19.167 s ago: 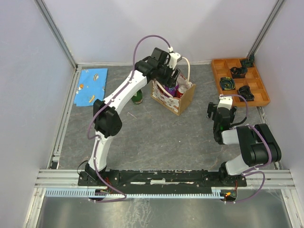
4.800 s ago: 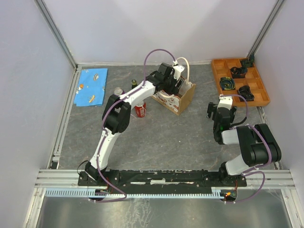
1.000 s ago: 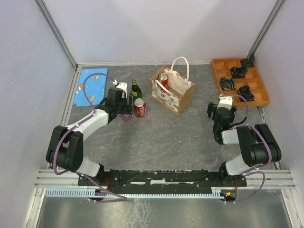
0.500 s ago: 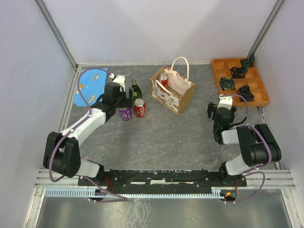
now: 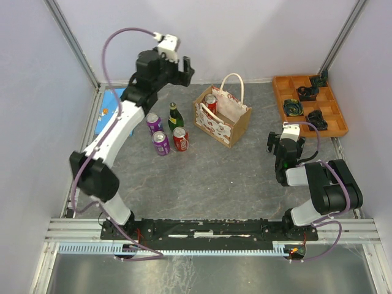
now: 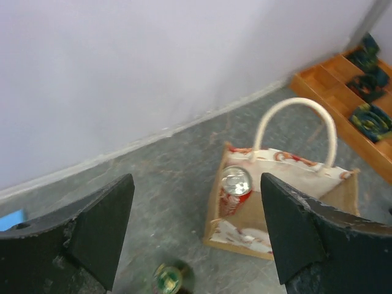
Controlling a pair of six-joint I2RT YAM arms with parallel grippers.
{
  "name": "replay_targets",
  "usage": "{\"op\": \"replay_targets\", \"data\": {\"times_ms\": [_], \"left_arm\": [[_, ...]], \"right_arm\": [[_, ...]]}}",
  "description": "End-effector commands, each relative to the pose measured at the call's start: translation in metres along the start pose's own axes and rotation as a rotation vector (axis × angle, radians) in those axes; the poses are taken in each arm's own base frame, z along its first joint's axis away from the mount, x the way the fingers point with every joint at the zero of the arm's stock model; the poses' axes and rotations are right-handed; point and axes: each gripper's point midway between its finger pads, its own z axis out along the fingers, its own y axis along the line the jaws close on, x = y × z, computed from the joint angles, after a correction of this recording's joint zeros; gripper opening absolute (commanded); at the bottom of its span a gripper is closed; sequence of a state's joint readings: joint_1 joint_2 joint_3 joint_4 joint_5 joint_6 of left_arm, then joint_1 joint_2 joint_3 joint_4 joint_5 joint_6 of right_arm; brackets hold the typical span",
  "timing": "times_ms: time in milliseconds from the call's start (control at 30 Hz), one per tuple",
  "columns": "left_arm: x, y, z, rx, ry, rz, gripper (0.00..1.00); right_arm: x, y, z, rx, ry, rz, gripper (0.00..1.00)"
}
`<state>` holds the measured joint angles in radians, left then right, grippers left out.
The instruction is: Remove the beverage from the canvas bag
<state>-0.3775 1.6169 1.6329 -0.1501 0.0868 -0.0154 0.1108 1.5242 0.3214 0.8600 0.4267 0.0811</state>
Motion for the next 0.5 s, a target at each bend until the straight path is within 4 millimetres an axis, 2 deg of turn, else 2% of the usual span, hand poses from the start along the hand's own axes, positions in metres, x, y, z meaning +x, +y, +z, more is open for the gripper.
{"op": "replay_targets", "data": {"times_ms": [0,67,133,167,200,367,467], "left_arm": [[0.032,-0.059,0.043,0.213,0.120,0.109,0.87],[0.040,-0.079,0.058,0.277,0.148,0.117,0.77],[0.049,-0.098,0.070,0.332,0.171,0.122,0.56],[0.055,-0.104,0.077,0.347,0.182,0.123,0.48],[0.058,-0.109,0.082,0.363,0.187,0.121,0.44],[0.084,-0.126,0.103,0.418,0.240,0.089,0.40],[0.108,-0.125,0.115,0.404,0.286,0.087,0.40]], "right_arm": [[-0.026,0.002,0.005,0.001,-0.075,0.034,0.99],[-0.026,0.002,0.005,0.000,-0.075,0.035,0.99],[-0.026,0.002,0.005,0.001,-0.075,0.035,0.99],[-0.026,0.002,0.005,0.001,-0.075,0.035,0.99],[-0.026,0.002,0.005,0.001,-0.076,0.034,0.99],[-0.026,0.002,0.005,0.001,-0.075,0.034,0.99],[-0.026,0.002,0.005,0.001,-0.075,0.033,0.99]]}}
